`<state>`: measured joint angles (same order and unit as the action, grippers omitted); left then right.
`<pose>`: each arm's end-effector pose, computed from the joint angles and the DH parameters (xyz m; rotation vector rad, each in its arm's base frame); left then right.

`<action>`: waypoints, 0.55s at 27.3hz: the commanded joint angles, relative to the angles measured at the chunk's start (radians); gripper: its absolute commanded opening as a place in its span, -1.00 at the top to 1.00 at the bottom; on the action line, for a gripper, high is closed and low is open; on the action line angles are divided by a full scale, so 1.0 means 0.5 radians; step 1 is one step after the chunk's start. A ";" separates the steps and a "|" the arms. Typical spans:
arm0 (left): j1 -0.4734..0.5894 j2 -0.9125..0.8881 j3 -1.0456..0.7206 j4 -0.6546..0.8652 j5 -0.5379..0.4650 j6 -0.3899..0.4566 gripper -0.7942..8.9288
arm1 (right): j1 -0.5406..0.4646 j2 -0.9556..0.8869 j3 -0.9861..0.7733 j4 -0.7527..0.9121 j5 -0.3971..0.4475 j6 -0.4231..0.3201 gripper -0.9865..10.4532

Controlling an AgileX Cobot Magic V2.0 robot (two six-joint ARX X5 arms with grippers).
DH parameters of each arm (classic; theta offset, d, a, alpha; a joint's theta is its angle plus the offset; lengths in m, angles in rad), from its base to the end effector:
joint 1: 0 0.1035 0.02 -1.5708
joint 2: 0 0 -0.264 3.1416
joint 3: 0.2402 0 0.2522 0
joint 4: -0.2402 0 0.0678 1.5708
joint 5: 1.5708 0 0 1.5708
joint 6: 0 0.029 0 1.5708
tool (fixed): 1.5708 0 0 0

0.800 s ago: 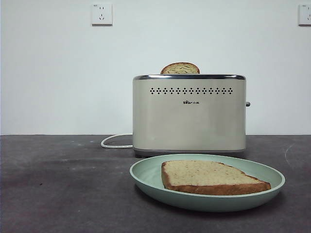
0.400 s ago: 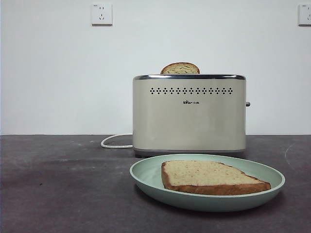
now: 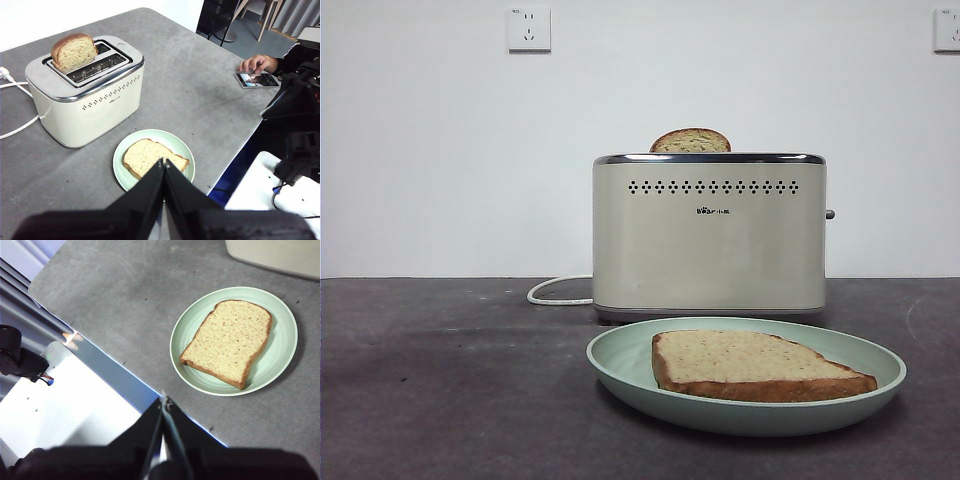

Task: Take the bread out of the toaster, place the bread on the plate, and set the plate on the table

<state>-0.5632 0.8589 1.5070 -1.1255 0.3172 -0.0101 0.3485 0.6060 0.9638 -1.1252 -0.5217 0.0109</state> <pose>0.0724 -0.0564 0.4553 0.0512 0.4935 -0.8607 0.0687 0.0403 0.3313 0.0781 0.7927 0.8217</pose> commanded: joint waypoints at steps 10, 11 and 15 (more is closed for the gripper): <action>0.001 -0.005 -0.008 -0.005 -0.002 0.023 0.85 | 0.004 -0.006 -0.010 0.011 0.008 -0.002 0.82; 0.001 -0.005 -0.008 -0.006 -0.002 0.023 0.85 | 0.004 -0.006 -0.010 0.011 0.008 -0.002 0.82; 0.001 -0.005 -0.008 -0.012 -0.002 0.022 0.85 | 0.004 -0.006 -0.010 0.011 0.008 -0.002 0.82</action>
<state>-0.5632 0.8589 1.5070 -1.1332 0.3172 -0.0101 0.3485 0.6060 0.9638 -1.1252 -0.5205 0.0109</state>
